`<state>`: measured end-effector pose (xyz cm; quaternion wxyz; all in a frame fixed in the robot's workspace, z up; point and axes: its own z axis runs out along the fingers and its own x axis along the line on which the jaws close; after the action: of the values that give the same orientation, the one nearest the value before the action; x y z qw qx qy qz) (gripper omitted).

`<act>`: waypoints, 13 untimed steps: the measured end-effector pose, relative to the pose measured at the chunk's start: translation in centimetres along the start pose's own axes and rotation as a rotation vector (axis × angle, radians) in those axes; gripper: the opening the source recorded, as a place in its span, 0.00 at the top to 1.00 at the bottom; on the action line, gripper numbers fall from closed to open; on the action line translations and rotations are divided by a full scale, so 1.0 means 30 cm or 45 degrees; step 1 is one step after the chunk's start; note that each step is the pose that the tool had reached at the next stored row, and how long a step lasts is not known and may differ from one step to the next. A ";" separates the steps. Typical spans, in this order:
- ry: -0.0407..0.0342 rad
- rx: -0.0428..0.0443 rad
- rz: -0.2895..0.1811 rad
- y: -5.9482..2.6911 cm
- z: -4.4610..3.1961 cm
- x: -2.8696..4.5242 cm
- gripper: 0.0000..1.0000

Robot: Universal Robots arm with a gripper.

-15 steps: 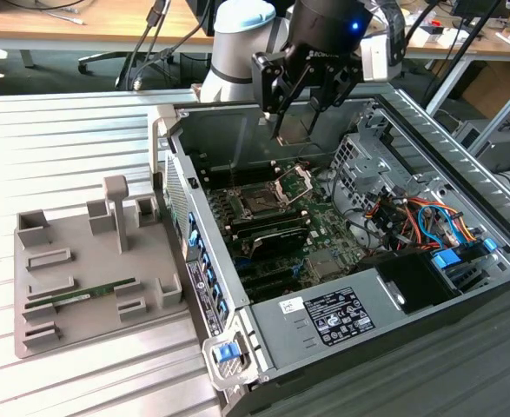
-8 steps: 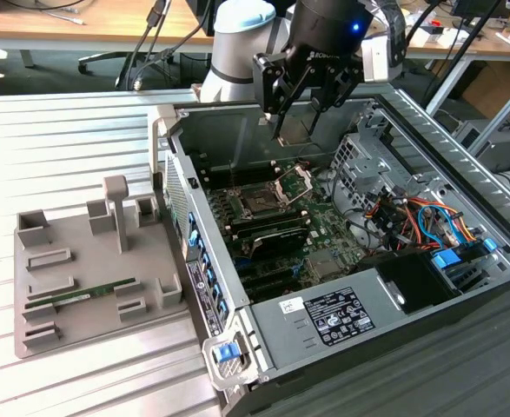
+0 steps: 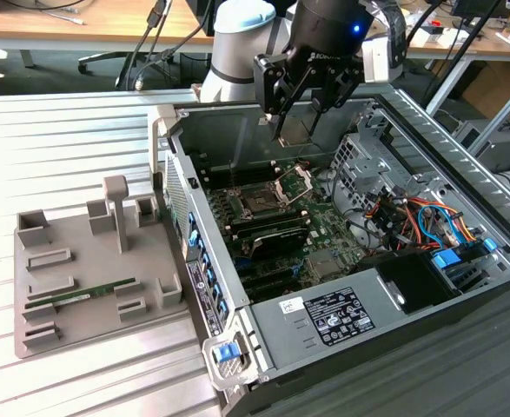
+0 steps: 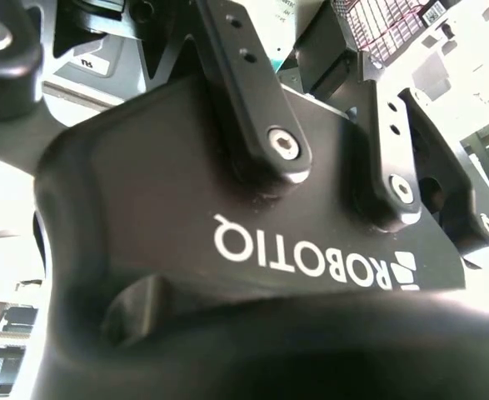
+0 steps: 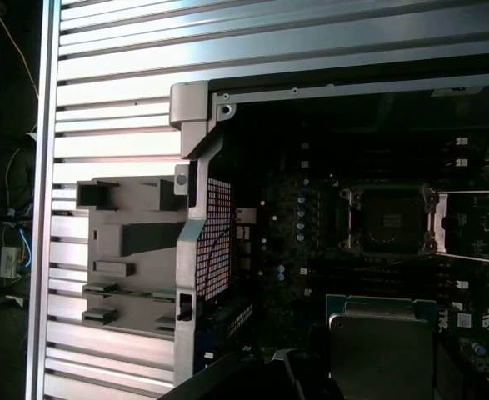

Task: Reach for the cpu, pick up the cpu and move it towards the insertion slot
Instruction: 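Pick up the cpu and move it towards the insertion slot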

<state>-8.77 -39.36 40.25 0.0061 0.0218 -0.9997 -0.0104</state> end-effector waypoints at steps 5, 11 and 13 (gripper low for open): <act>0.0000 0.000 0.000 -0.001 0.008 -0.017 0.45; -0.0001 0.000 0.000 -0.001 0.011 -0.022 0.45; 0.0000 0.000 0.000 -0.001 0.011 -0.023 0.45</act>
<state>-8.09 -39.36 39.90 0.0061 0.0218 -0.9997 -0.0103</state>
